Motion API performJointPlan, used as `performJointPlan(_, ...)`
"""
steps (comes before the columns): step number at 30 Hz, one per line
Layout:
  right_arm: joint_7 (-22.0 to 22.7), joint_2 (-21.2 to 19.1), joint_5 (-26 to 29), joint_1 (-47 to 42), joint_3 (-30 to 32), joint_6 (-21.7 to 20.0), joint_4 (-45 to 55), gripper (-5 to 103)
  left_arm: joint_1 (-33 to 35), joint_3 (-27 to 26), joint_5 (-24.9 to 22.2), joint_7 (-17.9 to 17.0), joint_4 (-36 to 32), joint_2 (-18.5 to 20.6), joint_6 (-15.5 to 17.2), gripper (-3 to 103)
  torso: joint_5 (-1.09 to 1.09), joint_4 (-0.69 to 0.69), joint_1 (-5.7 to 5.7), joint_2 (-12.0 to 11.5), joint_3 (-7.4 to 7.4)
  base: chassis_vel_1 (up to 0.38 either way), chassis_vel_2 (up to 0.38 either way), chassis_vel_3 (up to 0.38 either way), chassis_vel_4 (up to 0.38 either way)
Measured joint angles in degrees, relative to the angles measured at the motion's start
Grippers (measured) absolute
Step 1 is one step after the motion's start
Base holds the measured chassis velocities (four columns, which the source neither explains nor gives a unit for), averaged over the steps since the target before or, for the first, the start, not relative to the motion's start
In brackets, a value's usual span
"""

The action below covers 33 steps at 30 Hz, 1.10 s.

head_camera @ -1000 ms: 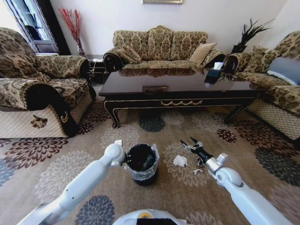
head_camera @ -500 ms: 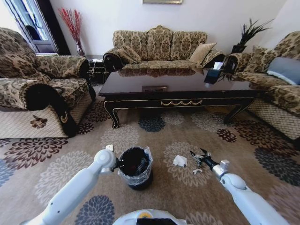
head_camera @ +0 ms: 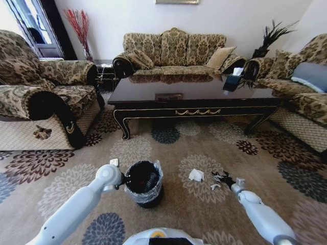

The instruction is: Move to the front of the table and pick up the trash from the floor, then place it into the trash bin.

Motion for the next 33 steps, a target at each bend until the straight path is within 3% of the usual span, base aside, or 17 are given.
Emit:
performJointPlan(19, -0.1, 1.8, -2.4, 3.2, 0.1, 1.3, -7.5, 103, -0.1, -1.1, -1.9, 0.0, -1.0, 1.3, 0.0, 0, 0.01, 0.0, 0.0, 0.0, 0.0, 0.0, 0.0, 0.0, 0.0)
performJointPlan(22, -0.7, 1.9, -2.0, 3.4, 0.2, 1.5, -8.0, 91, 0.3, -1.4, -1.9, -0.1, -1.0, 1.3, 0.0, 0, 0.0, 0.0, 0.0, 0.0, 0.0, 0.0, 0.0, 0.0, 0.0)
performJointPlan(24, -0.8, 1.9, -1.9, 3.4, 0.2, 1.5, -8.0, 91, 0.4, -1.4, -1.8, -0.1, -1.0, 1.3, 0.0, 0, 0.0, 0.0, 0.0, 0.0, 0.0, 0.0, 0.0, 0.0, 0.0)
performJointPlan(25, -0.9, 1.9, -1.7, 3.4, 0.2, 1.5, -8.0, 80, 0.7, -1.6, -1.5, -0.1, -1.0, 1.3, 0.0, 0, 0.01, 0.0, 0.0, 0.0, -0.01, 0.0, 0.0, 0.0, 0.0)
performJointPlan(28, -1.1, 2.0, -1.7, 3.2, 0.2, 1.5, -7.9, 75, 1.1, -1.7, -1.4, -0.1, -1.0, 1.2, 0.0, 0, 0.0, 0.01, 0.0, 0.0, 0.0, 0.0, 0.0, 0.0, 0.0)
performJointPlan(31, -1.1, 2.0, -2.0, 2.7, 0.2, 1.7, -7.4, 59, 1.5, -1.9, -1.2, -0.1, -1.2, 1.1, 0.0, 0, 0.01, 0.0, 0.0, 0.0, 0.0, 0.0, 0.0, 0.0, 0.0)
performJointPlan(33, -1.1, 2.0, -2.0, 2.6, 0.2, 1.8, -7.3, 59, 1.6, -2.0, -1.0, -0.1, -1.2, 1.0, 0.0, 0, 0.0, 0.0, 0.0, 0.0, 0.0, 0.0, 0.0, 0.0, 0.0)
